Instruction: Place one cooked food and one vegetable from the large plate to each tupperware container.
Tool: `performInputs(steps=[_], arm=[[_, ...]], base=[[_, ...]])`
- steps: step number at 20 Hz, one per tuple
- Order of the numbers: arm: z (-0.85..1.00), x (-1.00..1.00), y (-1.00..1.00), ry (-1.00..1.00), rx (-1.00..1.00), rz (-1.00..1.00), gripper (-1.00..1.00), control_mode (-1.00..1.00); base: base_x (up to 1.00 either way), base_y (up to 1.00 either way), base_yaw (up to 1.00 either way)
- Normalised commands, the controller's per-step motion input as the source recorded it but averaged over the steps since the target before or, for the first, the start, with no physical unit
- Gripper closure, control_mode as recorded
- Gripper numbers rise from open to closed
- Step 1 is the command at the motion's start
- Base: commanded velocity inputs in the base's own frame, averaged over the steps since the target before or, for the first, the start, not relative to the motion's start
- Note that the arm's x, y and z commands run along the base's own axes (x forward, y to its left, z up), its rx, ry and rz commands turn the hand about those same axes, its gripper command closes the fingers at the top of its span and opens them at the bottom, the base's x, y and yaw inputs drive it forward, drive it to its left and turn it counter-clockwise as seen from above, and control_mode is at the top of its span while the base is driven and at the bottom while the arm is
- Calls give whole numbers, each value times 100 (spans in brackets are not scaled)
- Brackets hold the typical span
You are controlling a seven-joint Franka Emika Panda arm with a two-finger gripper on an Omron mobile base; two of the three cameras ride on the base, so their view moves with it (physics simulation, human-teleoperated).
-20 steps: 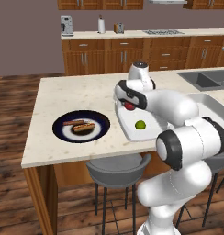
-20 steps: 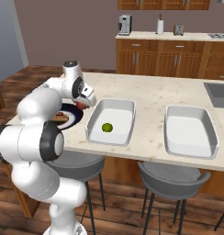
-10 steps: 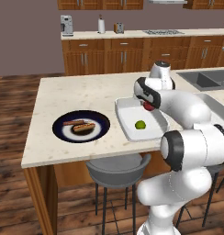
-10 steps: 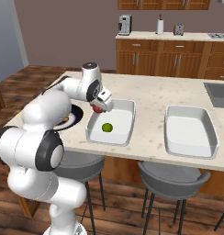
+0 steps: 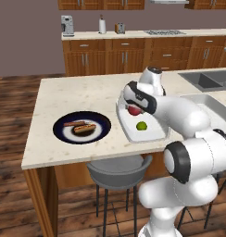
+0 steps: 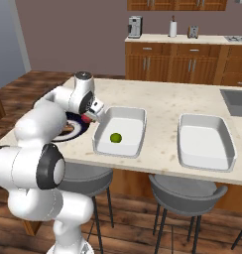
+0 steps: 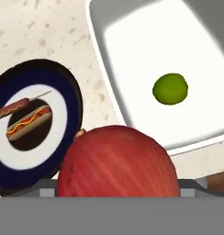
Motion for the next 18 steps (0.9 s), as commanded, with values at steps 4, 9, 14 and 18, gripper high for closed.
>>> performInputs(steps=[4,9,14,18], arm=[[-3,46,18,0,10,13,100,-100],[-4,27,7,0,5,10,100,-100],[-4,2,-26,0,0,0,100,100],[0,0,0,0,0,0,100,100]], base=[[0,0,0],[0,0,0],[-20,-60,0],[-19,-100,0]])
